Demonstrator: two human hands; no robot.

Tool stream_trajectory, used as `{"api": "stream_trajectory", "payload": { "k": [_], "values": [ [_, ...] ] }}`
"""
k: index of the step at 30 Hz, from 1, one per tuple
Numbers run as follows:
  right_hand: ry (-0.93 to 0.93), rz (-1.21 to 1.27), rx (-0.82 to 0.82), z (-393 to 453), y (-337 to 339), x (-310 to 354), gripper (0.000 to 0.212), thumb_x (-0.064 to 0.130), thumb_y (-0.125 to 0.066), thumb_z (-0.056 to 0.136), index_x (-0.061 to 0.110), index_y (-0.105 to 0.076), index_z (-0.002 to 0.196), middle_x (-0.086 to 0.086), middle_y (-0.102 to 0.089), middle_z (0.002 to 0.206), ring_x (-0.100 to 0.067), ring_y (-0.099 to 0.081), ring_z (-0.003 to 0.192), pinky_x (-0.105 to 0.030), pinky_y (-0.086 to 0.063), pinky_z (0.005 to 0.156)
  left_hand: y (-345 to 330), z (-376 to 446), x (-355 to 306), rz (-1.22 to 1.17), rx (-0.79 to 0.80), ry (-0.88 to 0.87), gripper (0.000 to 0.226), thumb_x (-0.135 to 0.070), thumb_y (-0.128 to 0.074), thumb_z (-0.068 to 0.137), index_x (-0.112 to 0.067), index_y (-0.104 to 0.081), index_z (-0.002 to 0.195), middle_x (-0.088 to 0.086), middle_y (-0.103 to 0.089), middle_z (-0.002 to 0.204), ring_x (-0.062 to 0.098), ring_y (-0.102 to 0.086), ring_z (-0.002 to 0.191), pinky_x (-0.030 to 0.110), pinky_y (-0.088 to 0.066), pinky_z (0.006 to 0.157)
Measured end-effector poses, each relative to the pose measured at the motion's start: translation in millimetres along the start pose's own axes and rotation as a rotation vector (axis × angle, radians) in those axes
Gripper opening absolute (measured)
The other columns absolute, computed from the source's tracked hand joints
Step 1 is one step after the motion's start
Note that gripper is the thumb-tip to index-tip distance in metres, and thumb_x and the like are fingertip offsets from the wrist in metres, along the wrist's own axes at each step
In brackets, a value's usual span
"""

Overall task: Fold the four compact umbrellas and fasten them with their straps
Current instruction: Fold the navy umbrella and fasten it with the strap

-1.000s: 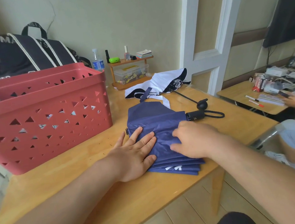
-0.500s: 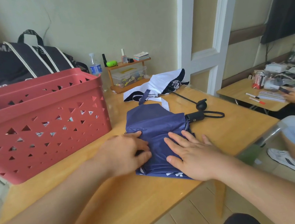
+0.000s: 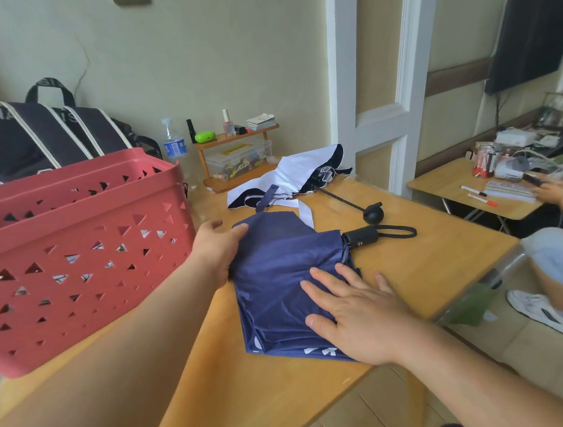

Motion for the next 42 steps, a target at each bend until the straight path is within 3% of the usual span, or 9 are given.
{"api": "stream_trajectory", "payload": {
  "k": [4,9,12,14,20,28,31,37,42],
  "values": [
    [0.0,0.006,-0.002,0,0,0,0.064,0.072,-0.01,0.101,0.054,0.008,0.159,0.03,0.021,0.165,-0.011,0.02,0.157,-0.061,0.008,0.124,-5,-2,-12,-0.095,0.004,-0.07,0.068,-0.026,-0.087,0.085,-0.017,-0.053,0.144,0.004,-0.065,0.125,0.019,-0.068,0.104,0.035,-0.059,0.087],
    [0.006,0.011,-0.014,0,-1,0,0.064,0.072,-0.01,0.101,0.053,0.008,0.159,0.03,0.02,0.166,-0.012,0.019,0.157,-0.061,0.007,0.124,-1,-26,-26,-0.149,0.093,-0.169,0.048,-0.02,-0.083,0.089,-0.019,-0.064,0.133,0.0,-0.074,0.109,0.013,-0.072,0.1,0.024,-0.057,0.078],
    [0.004,0.014,-0.022,0,-2,0,0.064,0.072,-0.011,0.1,0.053,0.007,0.159,0.03,0.019,0.166,-0.011,0.018,0.157,-0.061,0.007,0.125,5,-53,-26,-0.092,0.12,-0.277,0.049,-0.015,-0.083,0.089,-0.029,-0.061,0.131,-0.005,-0.073,0.087,0.005,-0.075,0.081,0.018,-0.057,0.063],
    [0.006,0.017,-0.027,0,-2,-1,0.064,0.072,-0.011,0.1,0.053,0.006,0.159,0.031,0.019,0.166,-0.011,0.018,0.157,-0.061,0.006,0.125,8,-68,-19,-0.096,0.127,-0.358,0.05,-0.012,-0.083,0.089,-0.032,-0.062,0.13,-0.007,-0.074,0.08,0.008,-0.075,0.082,0.023,-0.061,0.07],
    [0.02,0.057,-0.049,-1,-1,-2,0.067,0.072,-0.016,0.1,0.051,0.001,0.161,0.032,0.015,0.166,-0.008,0.016,0.158,-0.059,0.002,0.126,16,-94,21,-0.161,0.044,-0.426,0.031,-0.014,-0.076,0.095,-0.037,-0.072,0.115,0.002,-0.076,0.095,0.016,-0.07,0.089,0.047,-0.058,0.092],
    [0.02,0.064,-0.071,-2,0,-1,0.067,0.072,-0.02,0.101,0.05,-0.002,0.161,0.032,0.012,0.167,-0.008,0.013,0.158,-0.06,0.0,0.126,16,-99,31,-0.132,-0.041,-0.55,0.026,-0.01,-0.076,0.093,-0.031,-0.074,0.11,-0.018,-0.071,0.094,0.001,-0.063,0.086,0.02,-0.049,0.085],
    [0.017,0.069,-0.07,-2,0,-1,0.067,0.072,-0.02,0.101,0.05,-0.003,0.161,0.032,0.012,0.167,-0.008,0.014,0.158,-0.06,0.0,0.126,14,-102,30,-0.138,-0.017,-0.579,0.027,-0.007,-0.076,0.093,-0.03,-0.074,0.107,-0.019,-0.076,0.104,0.0,-0.068,0.099,0.017,-0.05,0.091],
    [0.015,0.069,-0.082,-3,1,0,0.066,0.071,-0.023,0.102,0.049,-0.006,0.162,0.031,0.009,0.168,-0.008,0.012,0.158,-0.06,-0.001,0.126,13,-105,37,0.385,-0.105,-0.771,0.056,-0.011,-0.082,0.083,-0.043,-0.068,0.126,-0.036,-0.059,0.11,0.002,-0.052,0.111,0.03,-0.047,0.102],
    [0.014,0.04,-0.068,-6,3,1,0.064,0.069,-0.02,0.102,0.051,-0.002,0.161,0.029,0.011,0.168,-0.01,0.014,0.158,-0.06,0.001,0.126,14,-108,38,0.368,-0.042,-0.803,0.087,-0.007,-0.081,0.08,-0.04,-0.046,0.152,-0.046,-0.041,0.135,0.013,-0.06,0.107,0.024,-0.054,0.089]
  ]
}}
Point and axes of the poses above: each hand's wrist, its own z-axis towards the middle knuckle, its own y-axis out of the back of the hand, x = y × z, the point moved 2 cm from there along z, towards the middle knuckle
